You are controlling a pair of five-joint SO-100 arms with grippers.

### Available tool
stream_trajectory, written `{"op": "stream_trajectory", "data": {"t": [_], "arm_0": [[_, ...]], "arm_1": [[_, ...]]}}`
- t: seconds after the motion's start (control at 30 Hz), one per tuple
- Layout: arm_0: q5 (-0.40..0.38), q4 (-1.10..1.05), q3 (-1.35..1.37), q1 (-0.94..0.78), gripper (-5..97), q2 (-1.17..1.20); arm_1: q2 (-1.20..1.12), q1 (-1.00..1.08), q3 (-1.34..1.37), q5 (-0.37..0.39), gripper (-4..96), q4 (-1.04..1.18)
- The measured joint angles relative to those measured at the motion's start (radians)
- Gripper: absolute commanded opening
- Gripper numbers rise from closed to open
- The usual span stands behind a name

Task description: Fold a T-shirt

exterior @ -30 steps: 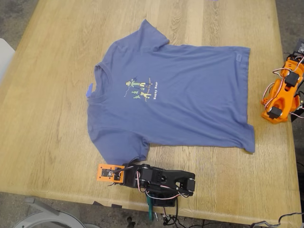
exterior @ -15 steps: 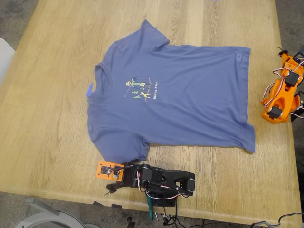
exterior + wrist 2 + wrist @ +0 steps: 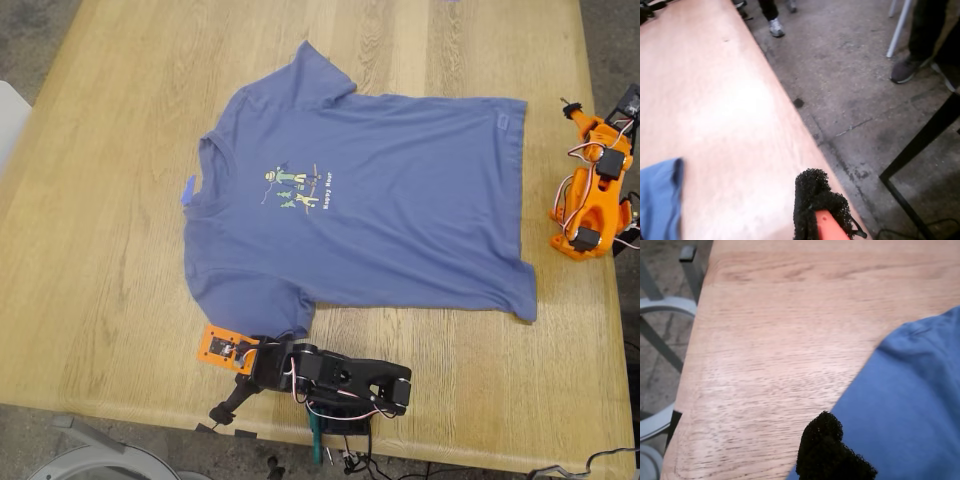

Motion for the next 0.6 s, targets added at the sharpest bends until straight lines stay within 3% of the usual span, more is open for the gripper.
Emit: {"op": "stream_trajectory", "data": {"t": [0.37, 0.6], "arm_0": [[-0.109, 0.4, -0.345, 0.126, 61, -0.063], [-0.123, 0.426, -0.769, 0.305, 62, -0.457]], "arm_1": [[0.003, -0.288, -0.416, -0.023, 46.1, 0.549], [-0.078, -0.508, -0.75, -0.026, 45.2, 0.89]]}}
